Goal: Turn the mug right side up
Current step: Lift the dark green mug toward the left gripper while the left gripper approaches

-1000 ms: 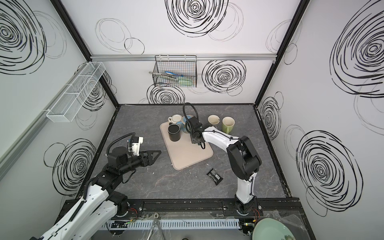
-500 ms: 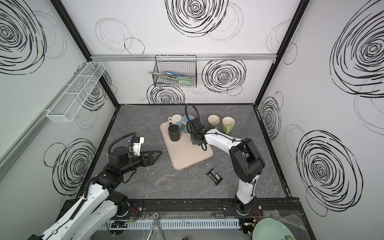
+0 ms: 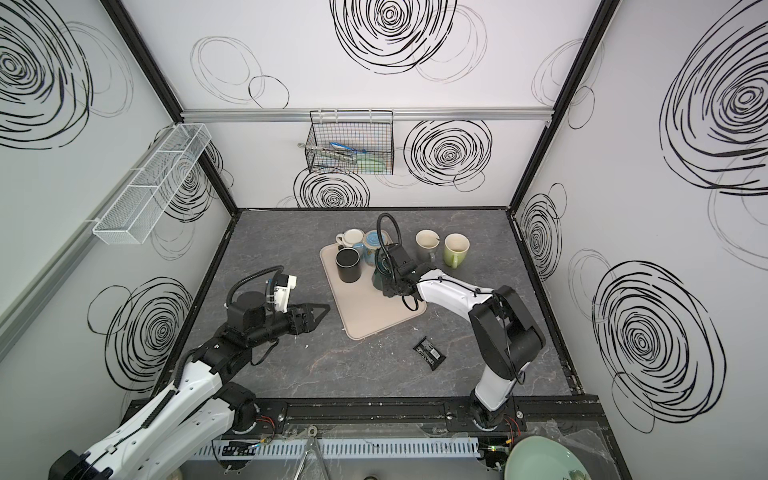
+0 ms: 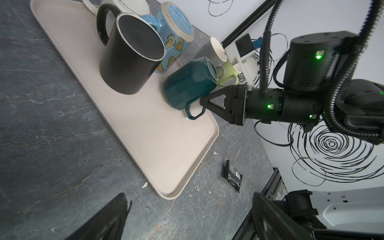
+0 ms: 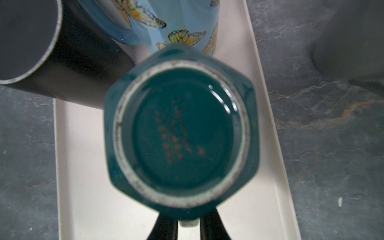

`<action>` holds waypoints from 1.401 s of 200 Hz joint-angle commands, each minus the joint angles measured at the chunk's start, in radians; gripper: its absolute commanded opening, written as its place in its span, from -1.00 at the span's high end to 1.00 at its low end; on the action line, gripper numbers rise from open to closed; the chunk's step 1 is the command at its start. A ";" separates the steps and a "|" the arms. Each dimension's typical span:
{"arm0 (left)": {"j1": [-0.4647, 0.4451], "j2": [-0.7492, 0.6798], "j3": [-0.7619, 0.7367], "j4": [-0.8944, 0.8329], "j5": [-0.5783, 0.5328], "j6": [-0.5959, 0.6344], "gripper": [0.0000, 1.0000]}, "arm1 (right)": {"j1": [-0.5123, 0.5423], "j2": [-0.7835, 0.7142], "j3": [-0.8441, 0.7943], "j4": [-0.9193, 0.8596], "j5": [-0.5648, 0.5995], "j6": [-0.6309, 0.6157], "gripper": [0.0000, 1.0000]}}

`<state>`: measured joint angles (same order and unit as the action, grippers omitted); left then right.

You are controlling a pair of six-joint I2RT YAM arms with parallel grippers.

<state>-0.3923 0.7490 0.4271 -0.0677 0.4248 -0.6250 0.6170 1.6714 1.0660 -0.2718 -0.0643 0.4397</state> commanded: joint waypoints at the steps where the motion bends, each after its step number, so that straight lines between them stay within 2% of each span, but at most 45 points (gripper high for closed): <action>1: -0.014 0.010 0.048 0.052 -0.026 0.014 -0.92 | 0.007 -0.065 -0.042 0.075 -0.059 0.045 1.00; 82: -0.032 0.026 0.075 0.025 -0.061 0.021 -0.92 | -0.006 -0.123 -0.086 0.201 -0.187 0.079 1.00; 145: -0.033 0.078 0.107 0.018 -0.056 0.028 -0.92 | -0.052 -0.165 -0.161 0.361 -0.326 0.170 1.00; 188: -0.037 0.145 0.129 0.057 -0.047 0.024 -0.92 | -0.068 -0.209 -0.208 0.424 -0.354 0.208 1.00; 228: -0.069 0.208 0.141 0.117 -0.027 -0.022 -0.92 | -0.087 -0.264 -0.258 0.497 -0.398 0.251 1.00; 280: -0.132 0.256 0.173 0.160 -0.056 -0.048 -0.92 | -0.115 -0.339 -0.326 0.636 -0.471 0.325 1.00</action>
<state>-0.5102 0.9840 0.5518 0.0097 0.3798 -0.6540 0.5152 1.4063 0.7589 0.1516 -0.4751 0.7136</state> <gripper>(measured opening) 0.961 0.166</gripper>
